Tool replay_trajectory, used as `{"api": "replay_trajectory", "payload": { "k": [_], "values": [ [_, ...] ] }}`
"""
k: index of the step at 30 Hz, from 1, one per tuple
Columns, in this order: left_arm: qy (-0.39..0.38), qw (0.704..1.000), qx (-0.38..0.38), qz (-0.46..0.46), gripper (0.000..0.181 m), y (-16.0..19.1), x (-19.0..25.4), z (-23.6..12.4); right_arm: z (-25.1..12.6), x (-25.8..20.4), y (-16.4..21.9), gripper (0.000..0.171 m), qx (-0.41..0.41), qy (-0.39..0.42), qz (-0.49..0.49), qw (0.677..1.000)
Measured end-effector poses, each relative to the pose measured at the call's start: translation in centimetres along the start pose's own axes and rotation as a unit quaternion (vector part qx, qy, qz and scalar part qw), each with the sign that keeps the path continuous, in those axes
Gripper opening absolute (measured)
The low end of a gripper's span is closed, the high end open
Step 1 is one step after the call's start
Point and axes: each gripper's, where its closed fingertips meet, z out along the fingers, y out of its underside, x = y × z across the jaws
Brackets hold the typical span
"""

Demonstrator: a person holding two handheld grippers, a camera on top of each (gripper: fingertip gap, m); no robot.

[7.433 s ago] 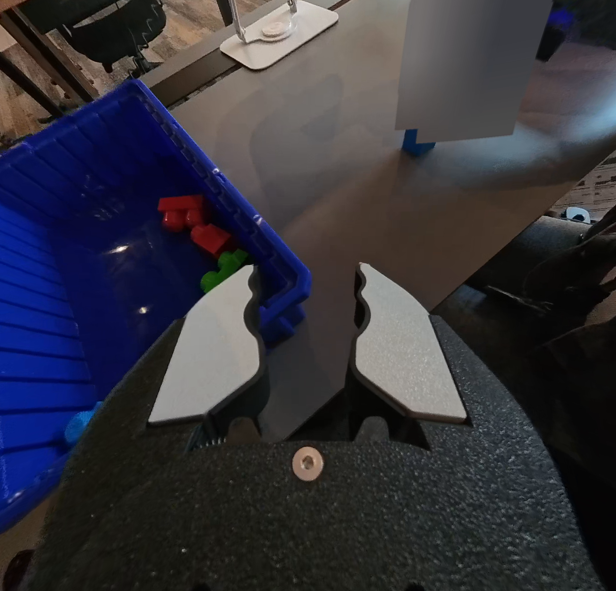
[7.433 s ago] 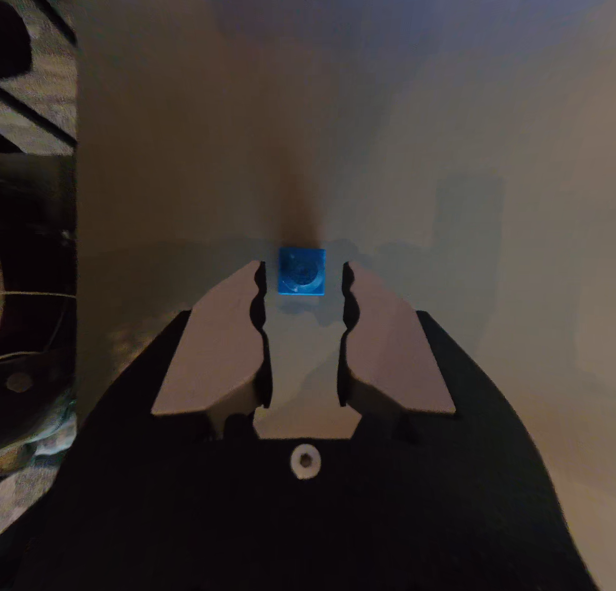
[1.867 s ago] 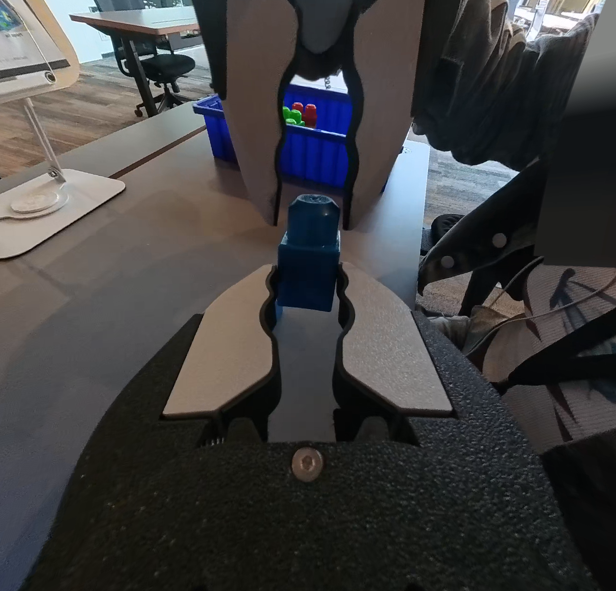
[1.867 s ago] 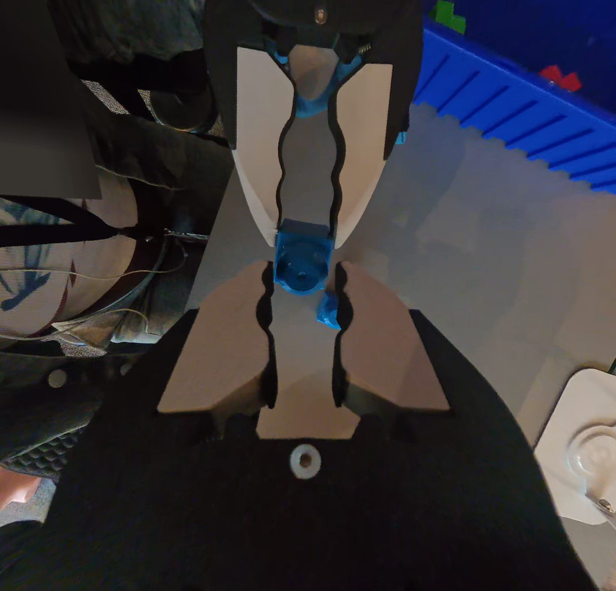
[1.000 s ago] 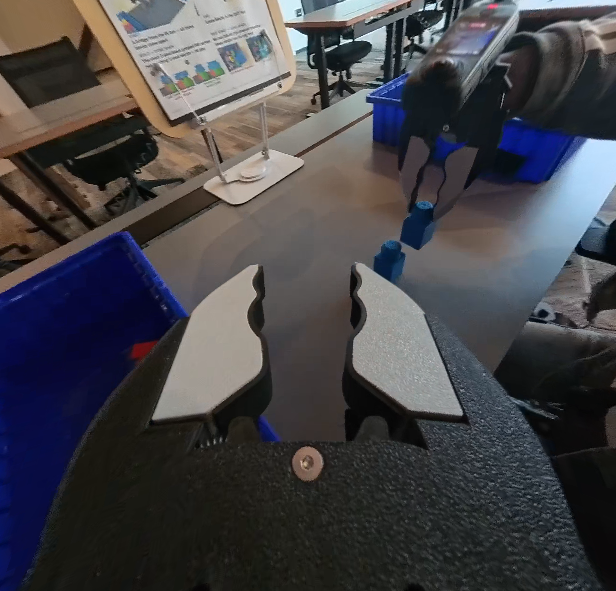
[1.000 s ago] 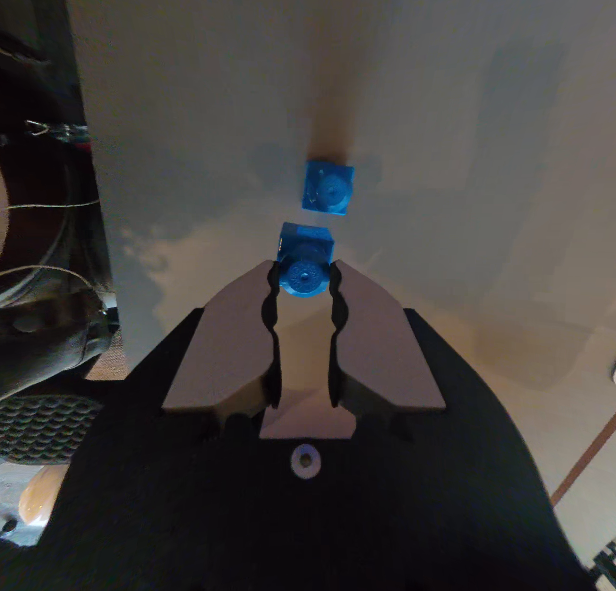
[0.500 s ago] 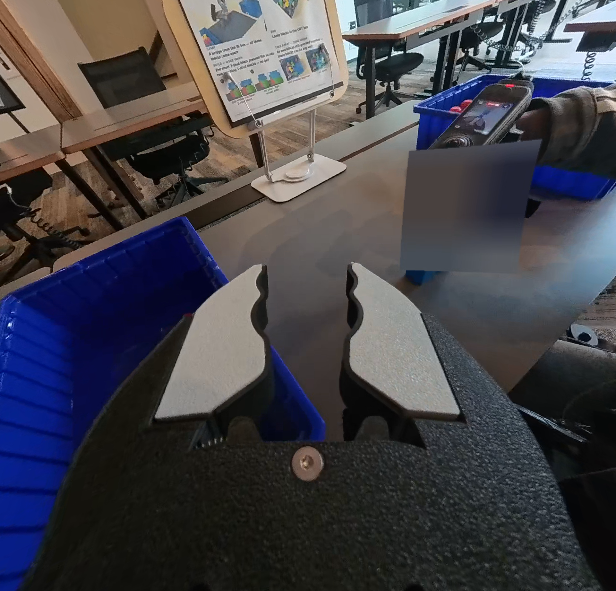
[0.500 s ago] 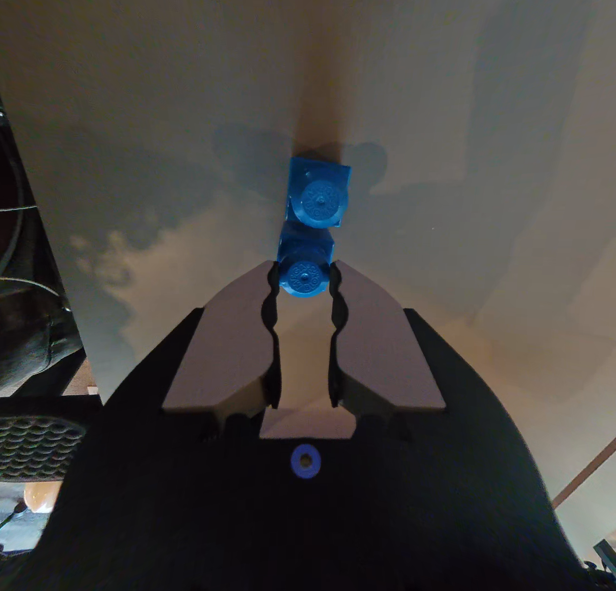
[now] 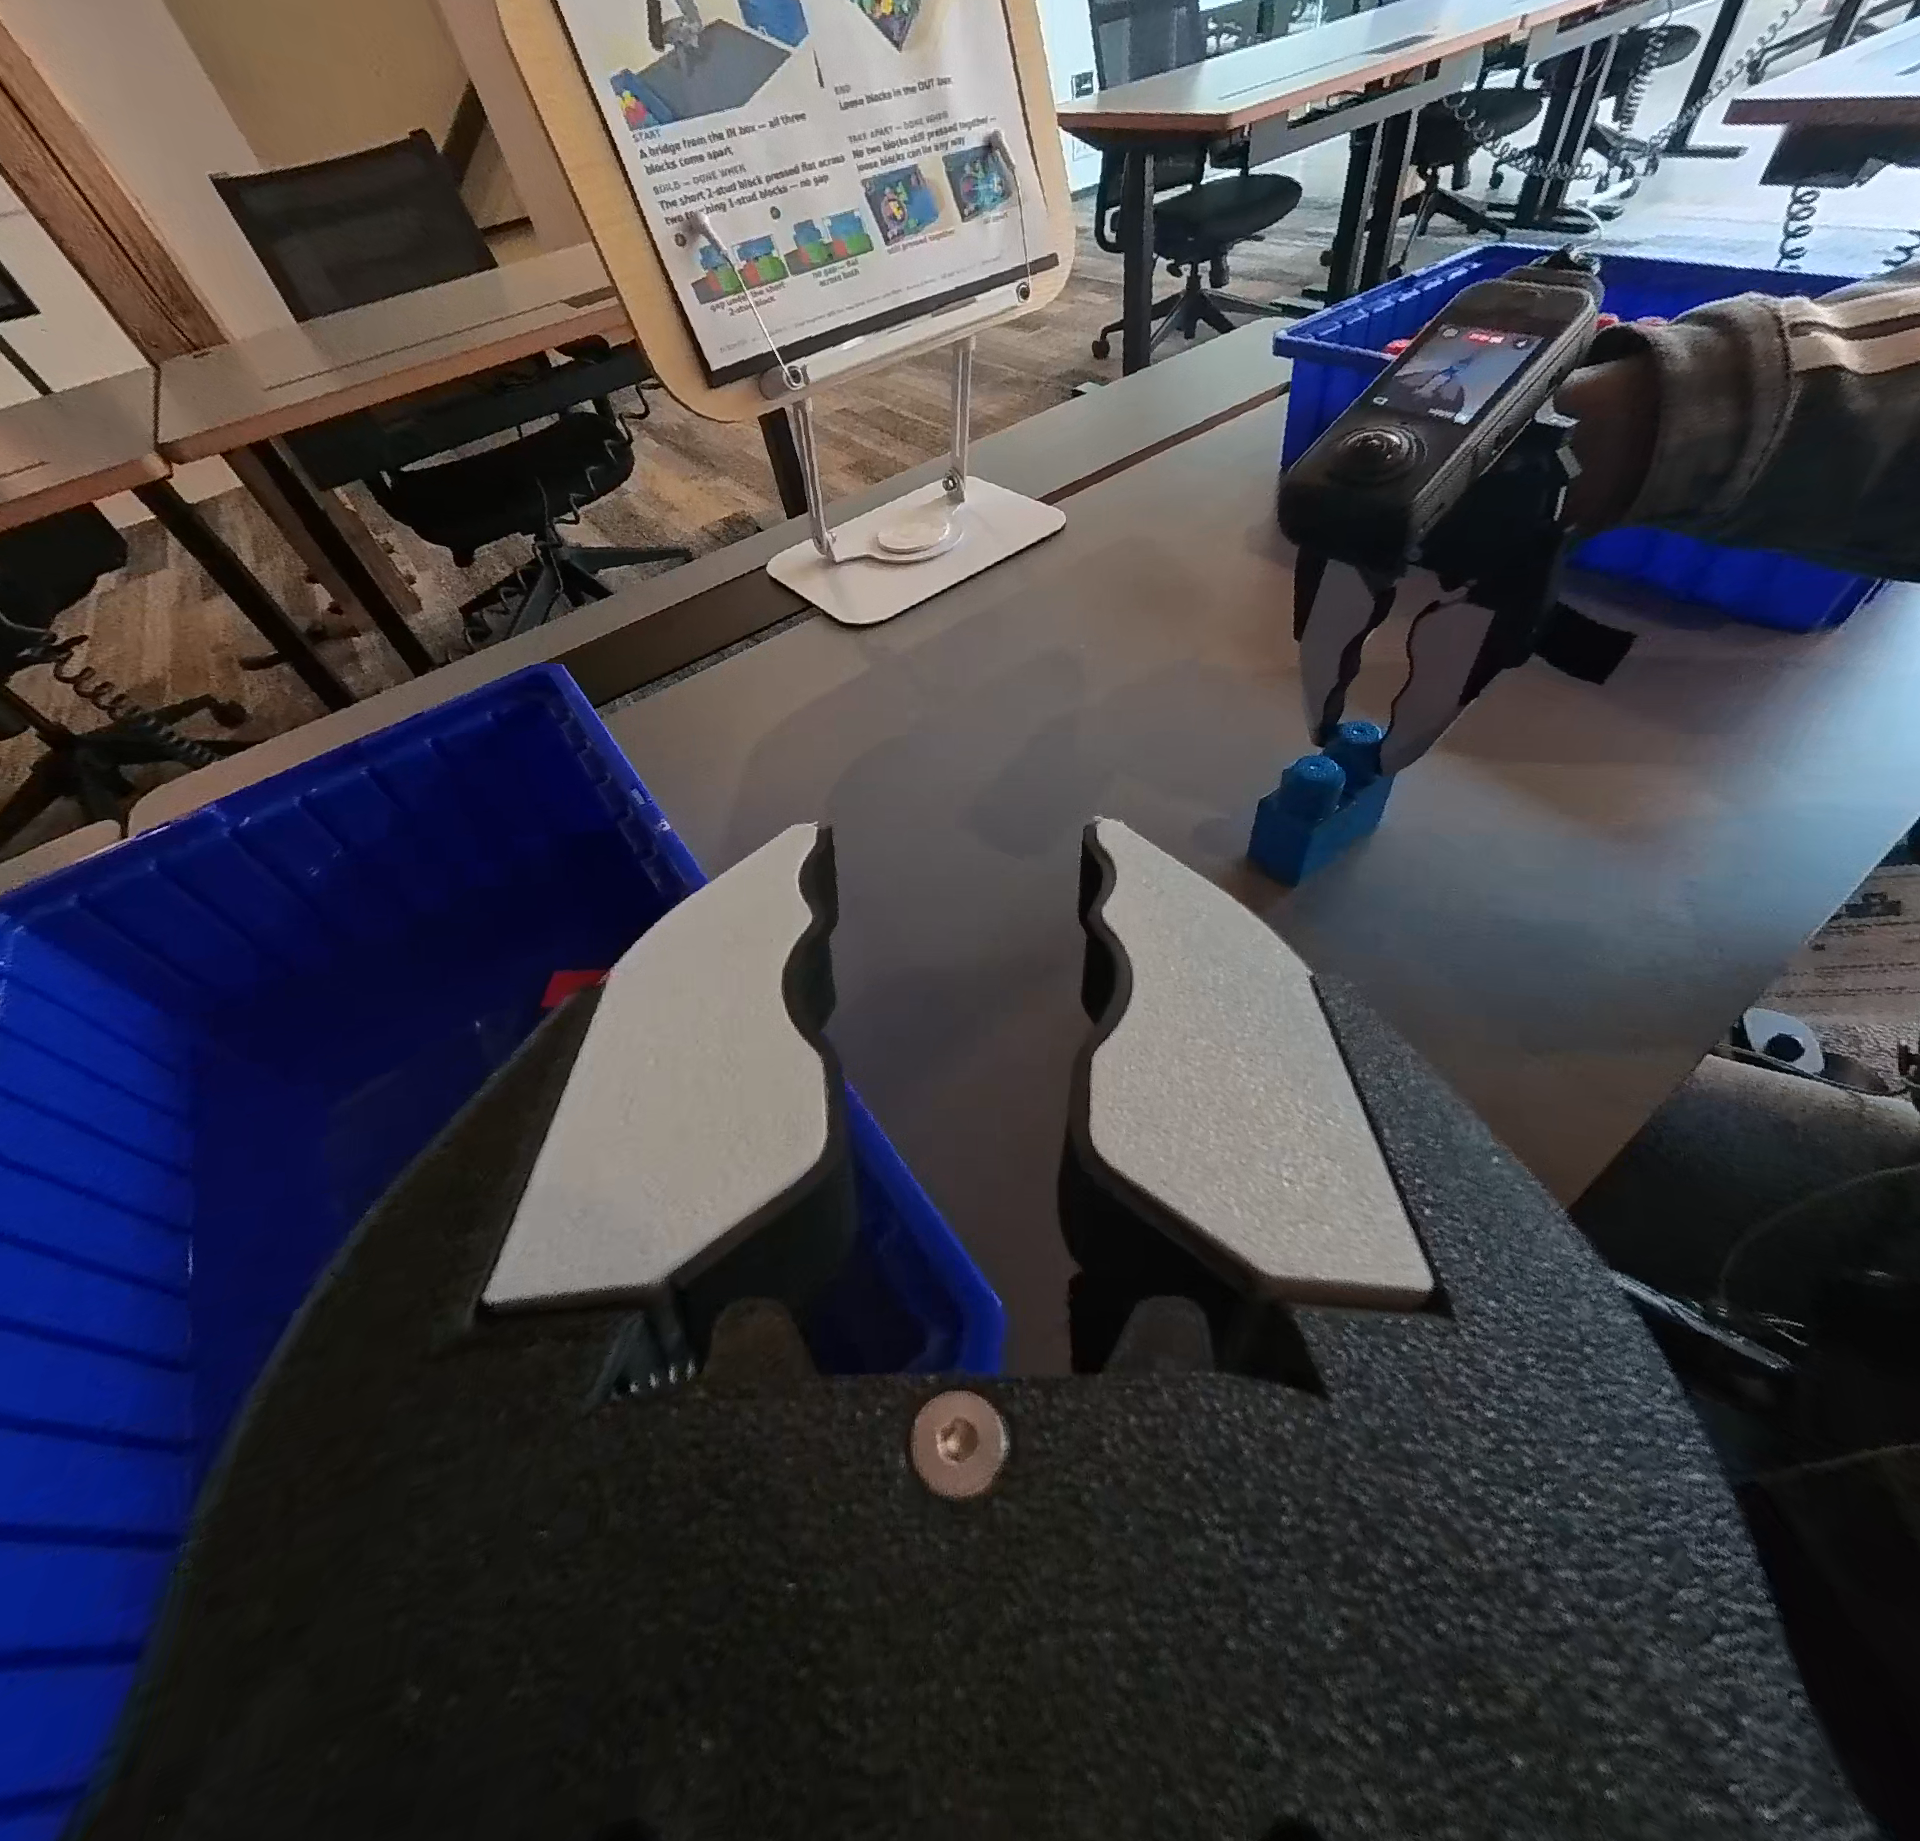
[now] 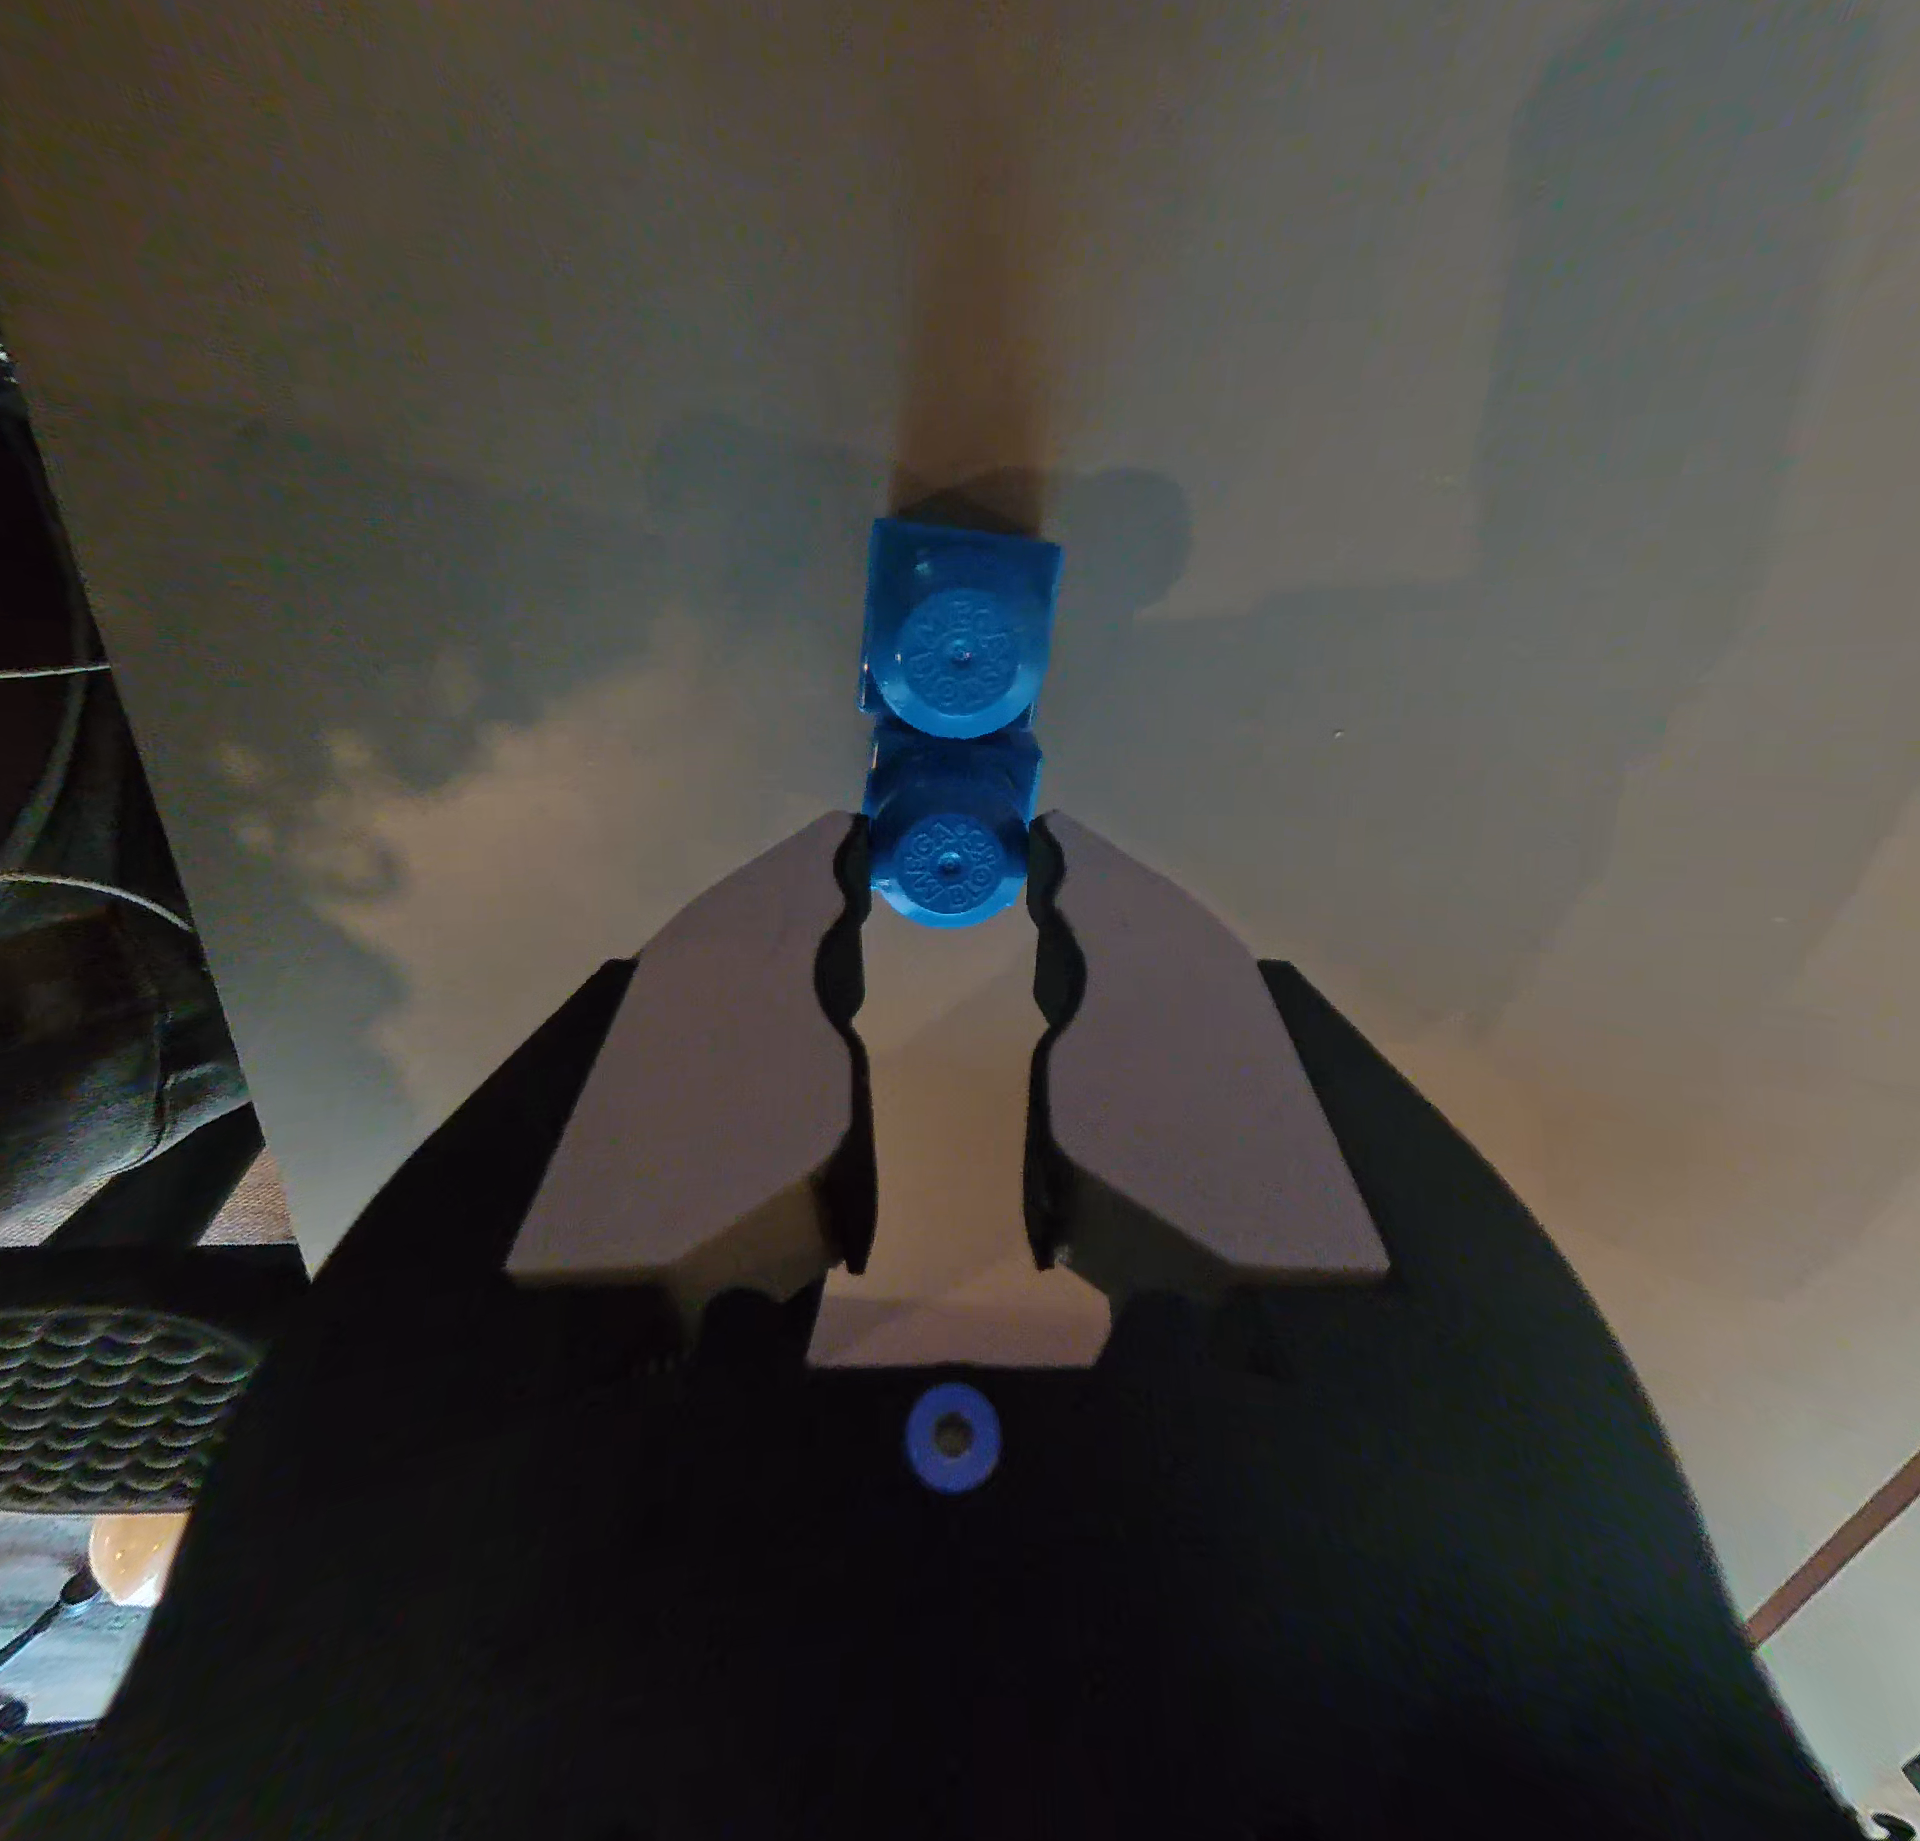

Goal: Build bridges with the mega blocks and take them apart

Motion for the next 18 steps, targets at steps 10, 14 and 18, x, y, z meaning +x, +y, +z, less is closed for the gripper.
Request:
{"api": "replay_trajectory", "payload": {
  "k": [10, 14, 18],
  "values": [
    [-0.001, 1.000, -0.001, -0.001, 0.044, 0.08, -0.06, -0.10, 0.04, -0.15, -0.27, 0.028, 0.000, 0.000, -0.010, 1.000],
    [-0.001, 1.000, -0.002, 0.000, 0.044, 0.11, -0.06, -0.11, 0.05, -0.18, -0.36, 0.031, 0.000, 0.002, -0.012, 1.000],
    [0.000, 1.000, -0.004, 0.000, 0.044, 0.24, -0.09, -0.07, 0.01, -0.10, -0.69, 0.036, 0.009, 0.004, -0.008, 1.000]
  ]
}}
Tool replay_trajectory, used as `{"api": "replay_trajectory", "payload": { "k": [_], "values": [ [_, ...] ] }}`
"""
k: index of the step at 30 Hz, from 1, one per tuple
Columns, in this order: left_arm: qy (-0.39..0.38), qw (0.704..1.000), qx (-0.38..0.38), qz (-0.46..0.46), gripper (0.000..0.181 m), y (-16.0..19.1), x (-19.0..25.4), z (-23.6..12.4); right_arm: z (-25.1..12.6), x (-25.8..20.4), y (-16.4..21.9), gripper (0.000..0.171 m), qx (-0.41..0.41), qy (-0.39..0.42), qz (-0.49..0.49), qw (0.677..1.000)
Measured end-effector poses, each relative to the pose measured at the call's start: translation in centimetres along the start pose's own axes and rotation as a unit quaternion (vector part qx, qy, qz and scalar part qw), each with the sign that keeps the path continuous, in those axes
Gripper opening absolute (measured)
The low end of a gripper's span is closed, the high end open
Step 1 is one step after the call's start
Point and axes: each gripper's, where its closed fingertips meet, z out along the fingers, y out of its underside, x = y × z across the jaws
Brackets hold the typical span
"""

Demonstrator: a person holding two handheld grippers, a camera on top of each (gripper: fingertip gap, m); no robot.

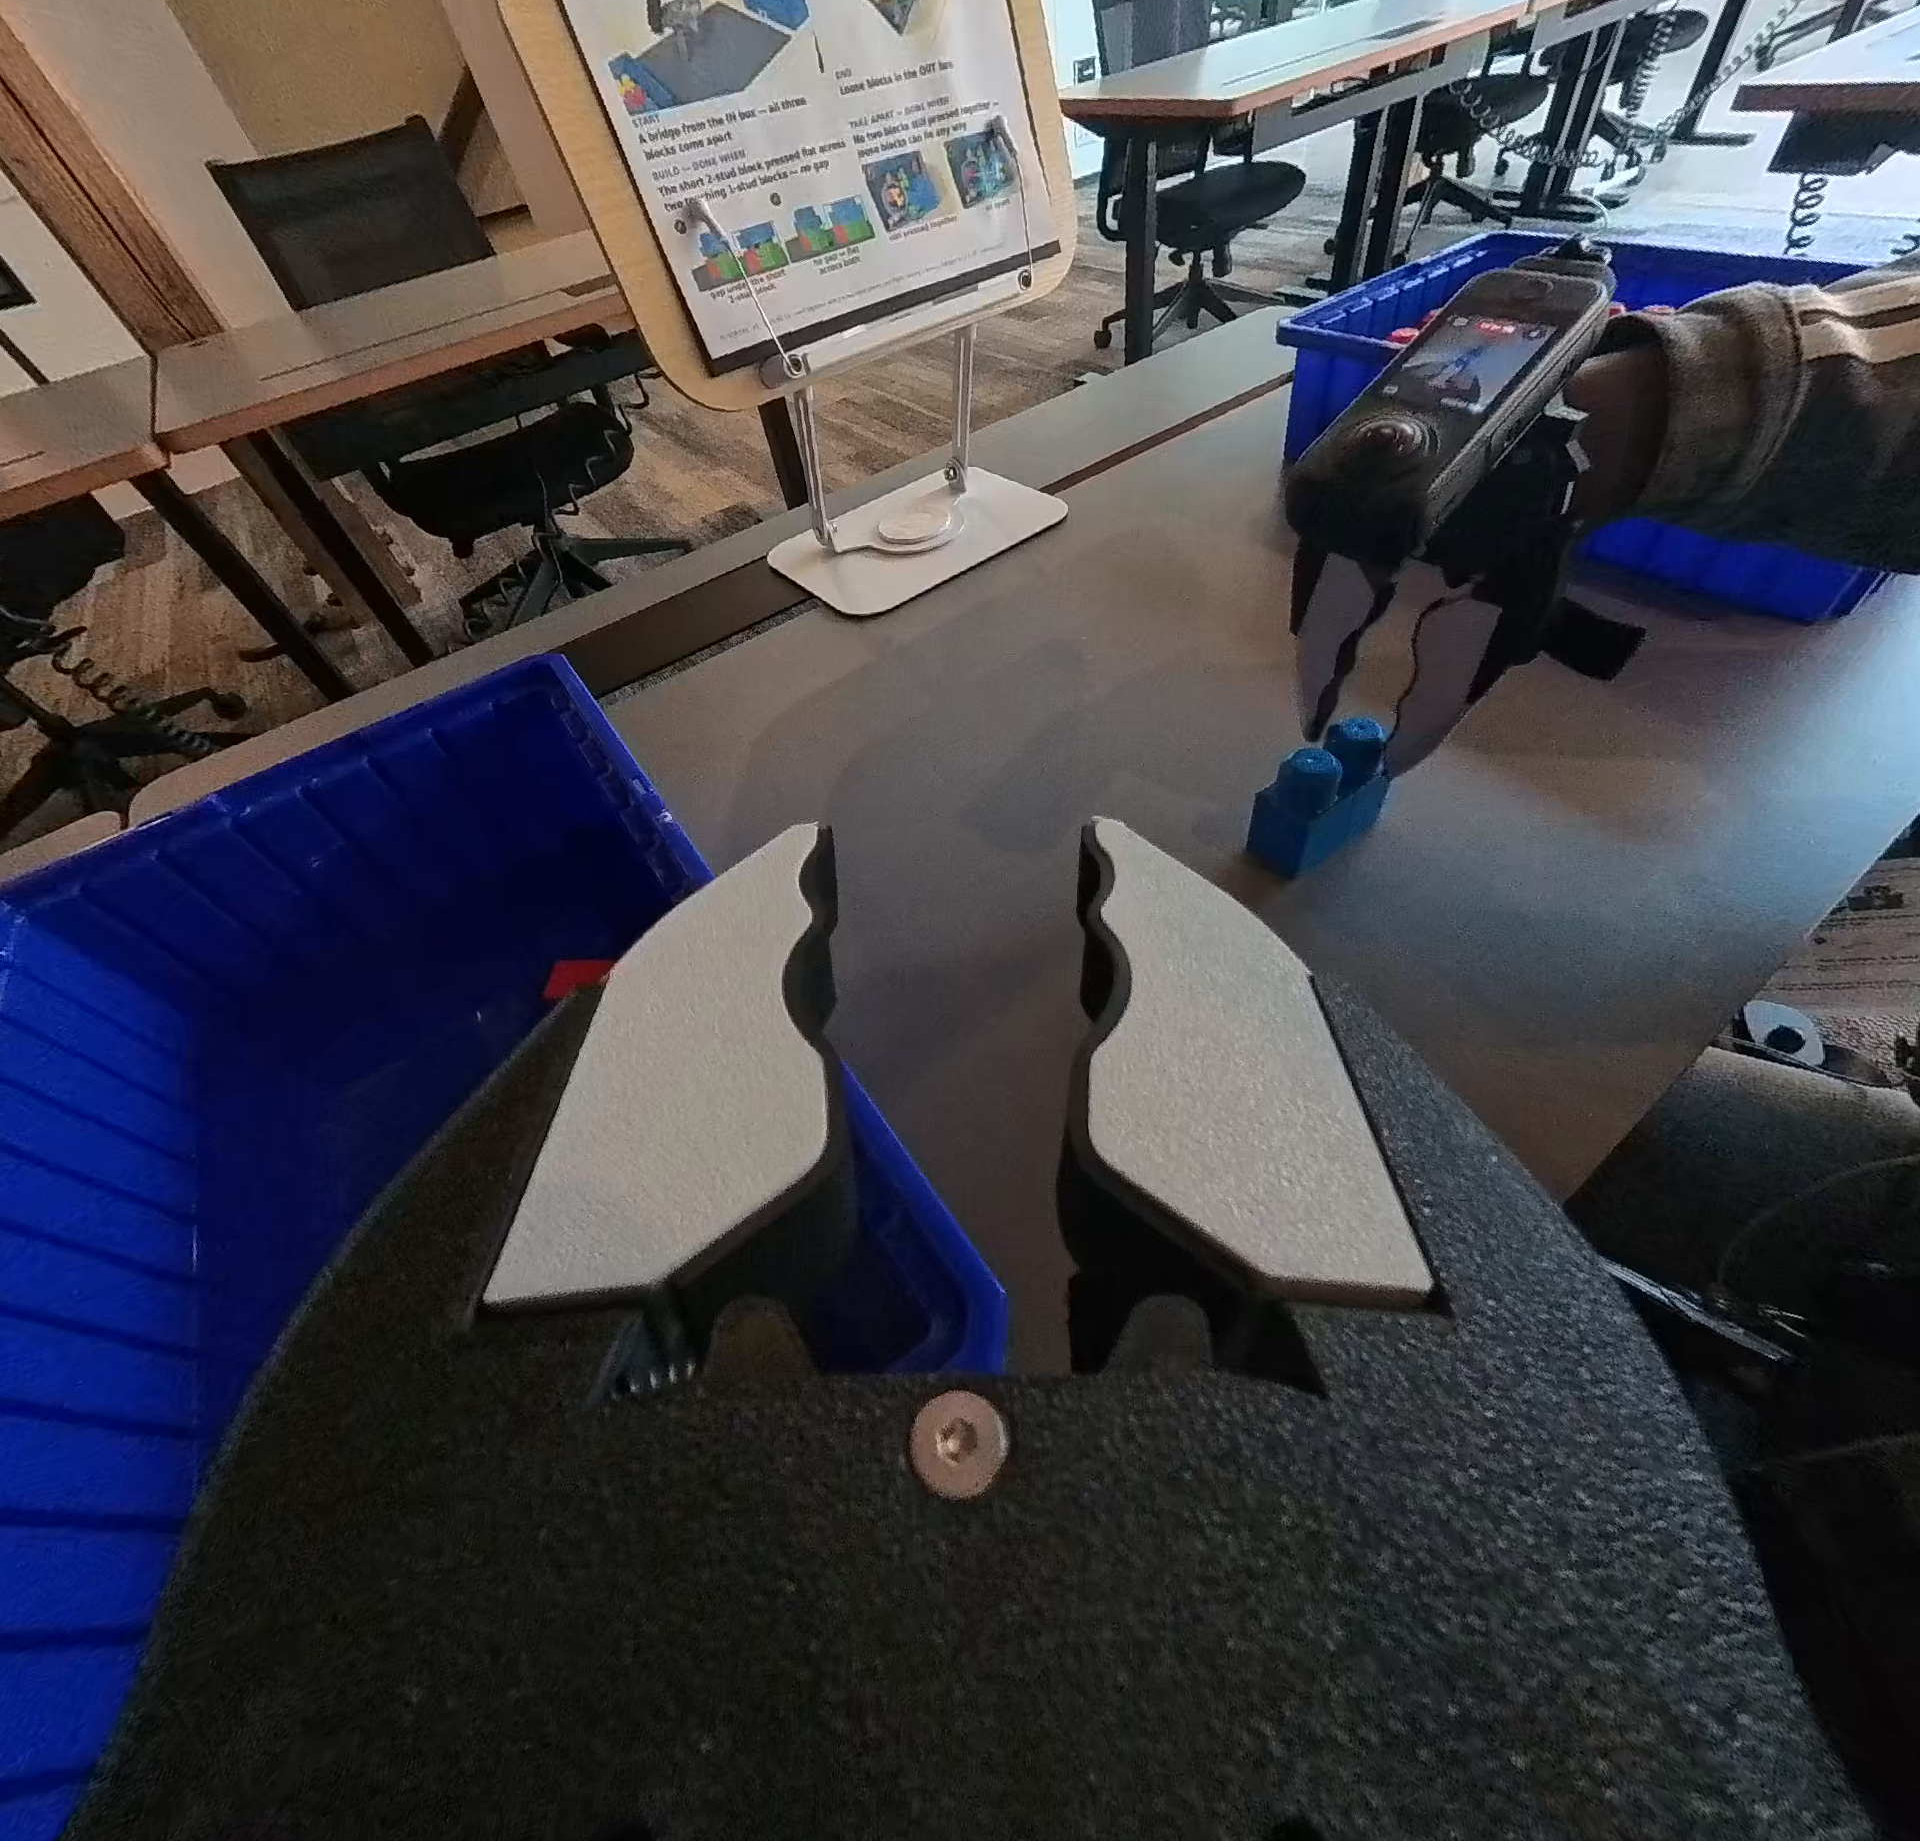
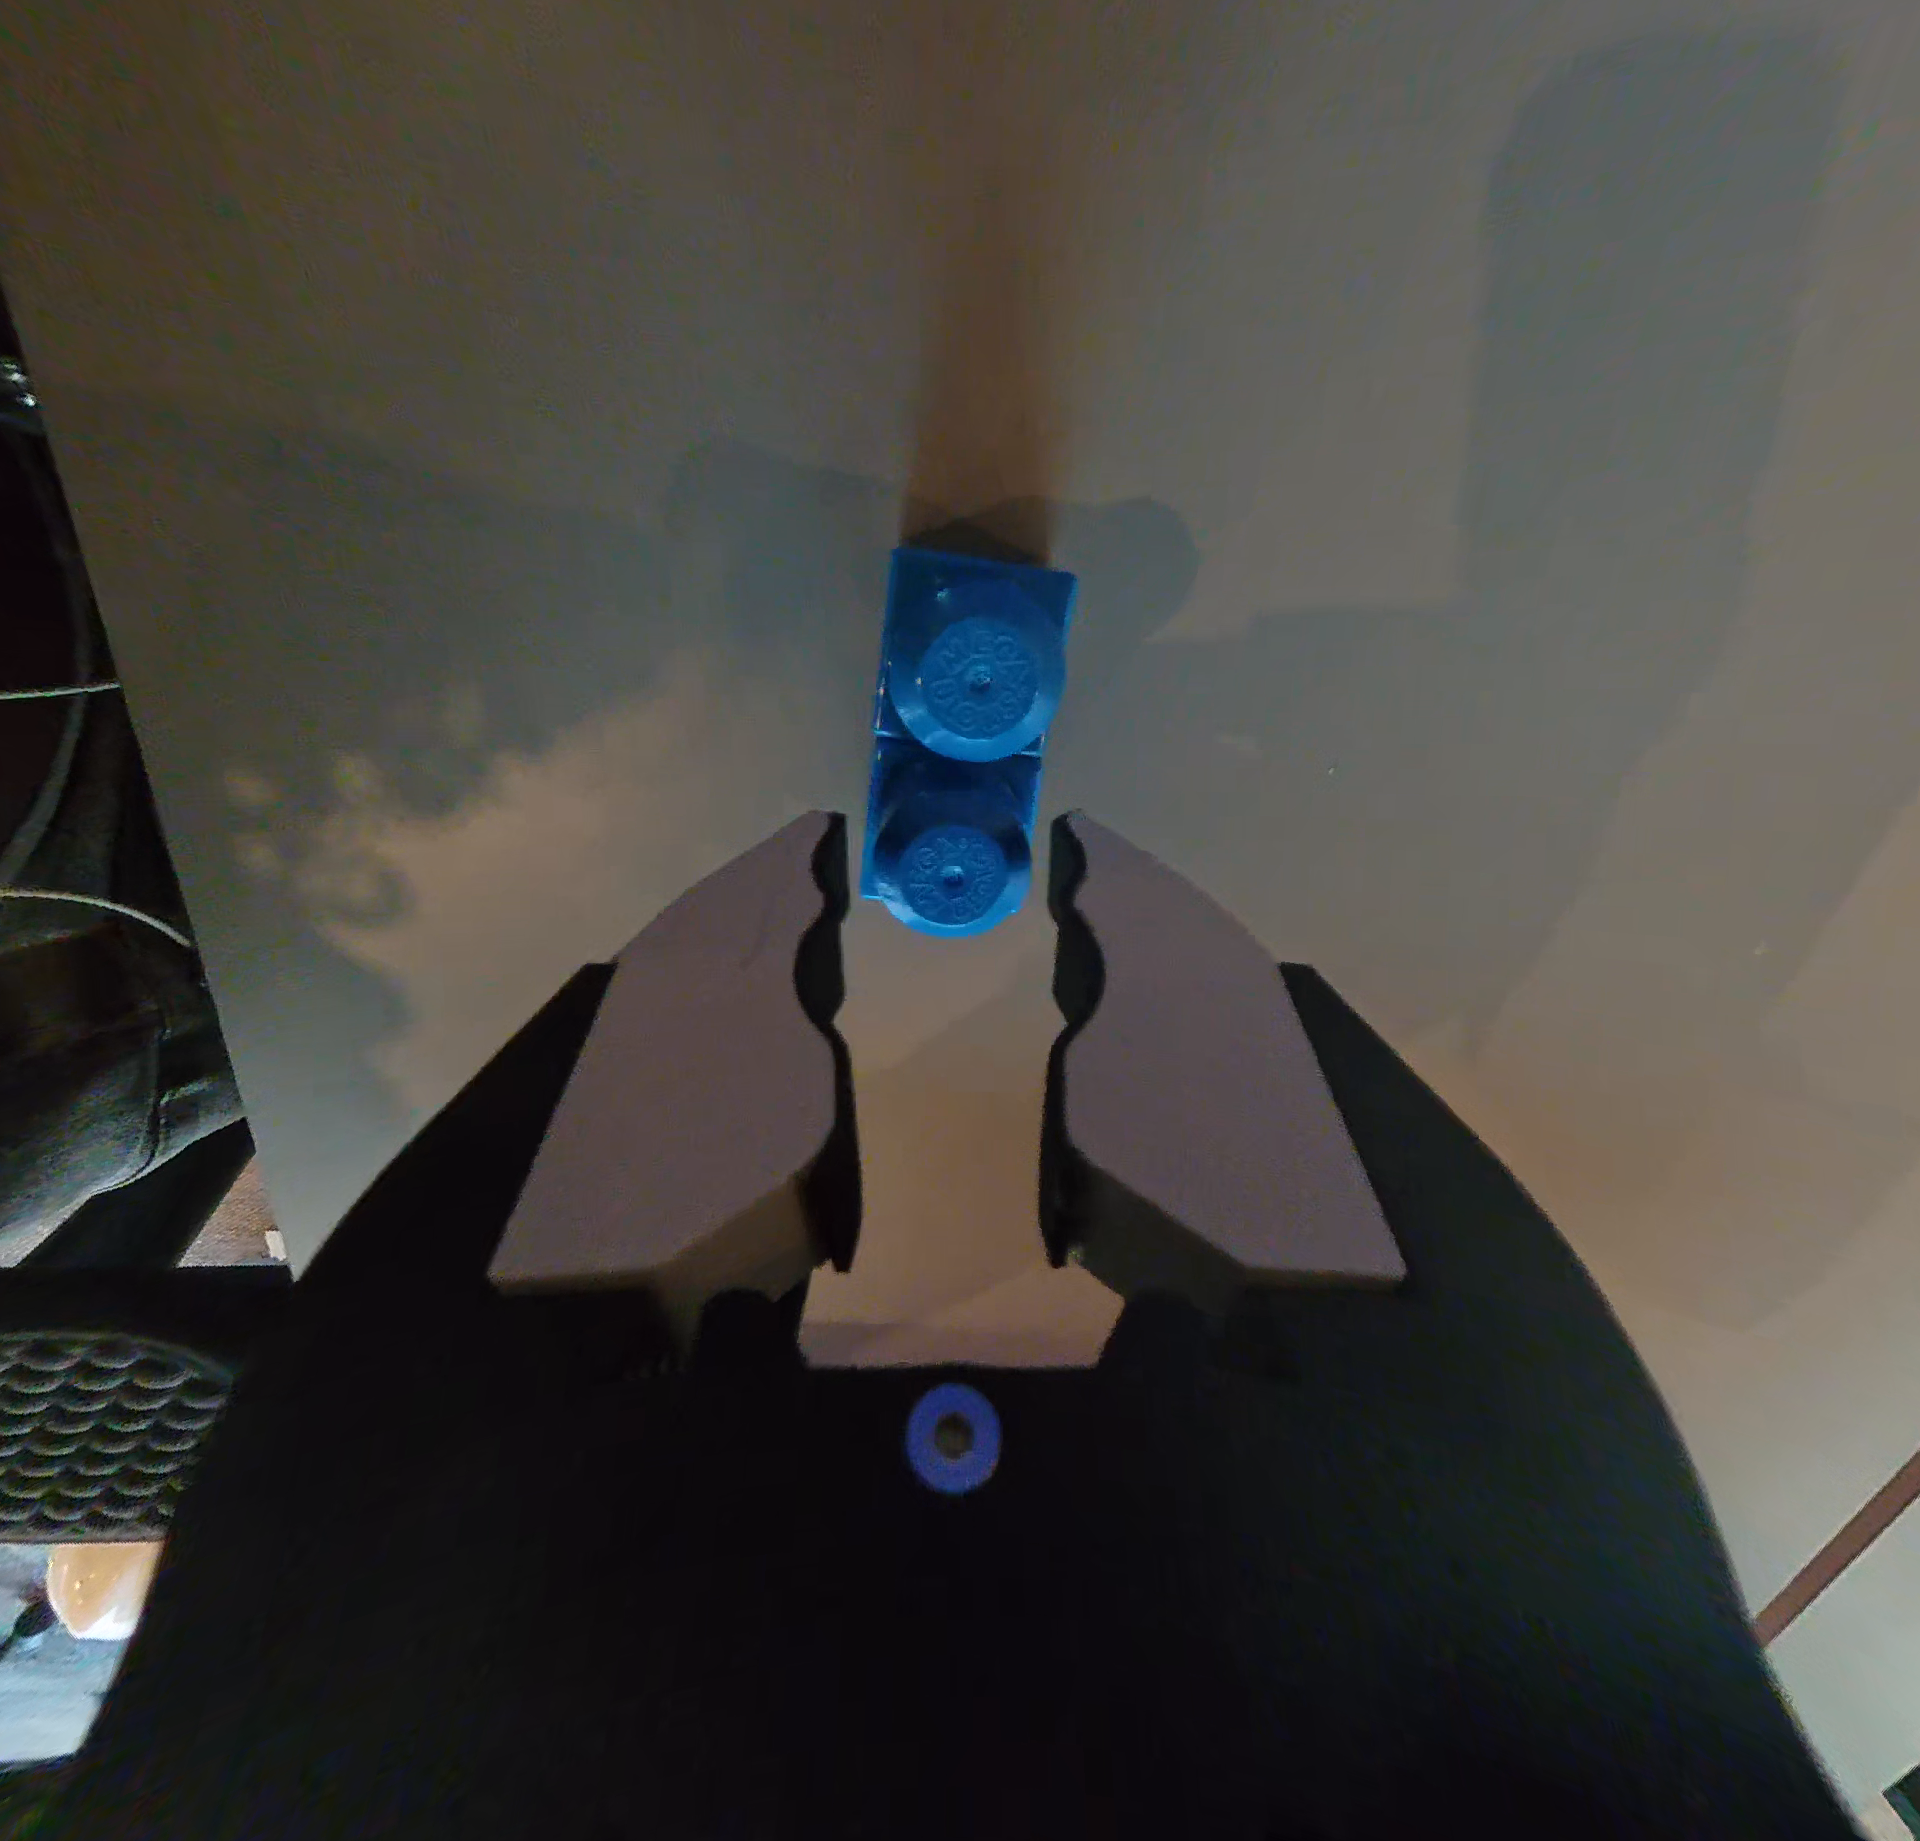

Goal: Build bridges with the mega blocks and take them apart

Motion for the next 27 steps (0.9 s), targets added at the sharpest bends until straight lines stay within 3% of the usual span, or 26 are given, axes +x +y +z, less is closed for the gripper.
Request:
{"api": "replay_trajectory", "payload": {
  "k": [8, 16, 20, 23, 27],
  "values": [
    [-0.015, 1.000, -0.009, 0.005, 0.044, 0.3, -0.6, -0.4, -2.1, 0.1, -1.0, 0.047, 0.042, 0.021, 0.007, 0.999],
    [-0.068, 0.997, -0.031, 0.001, 0.044, 1.4, -3.6, -3.4, -11.7, -2.5, -4.1, 0.049, 0.285, 0.067, 0.043, 0.955],
    [-0.087, 0.995, -0.052, 0.001, 0.043, 2.4, -5.7, -4.9, -15.3, -4.5, -2.8, 0.047, 0.366, 0.090, 0.060, 0.924],
    [-0.079, 0.992, -0.098, 0.012, 0.042, 4.0, -7.3, -5.4, -16.2, -5.3, -0.6, 0.047, 0.381, 0.117, 0.087, 0.913],
    [0.007, 0.982, -0.180, 0.065, 0.041, 7.0, -7.7, -4.7, -16.4, -6.1, 1.8, 0.046, 0.383, 0.143, 0.121, 0.905]
  ]
}}
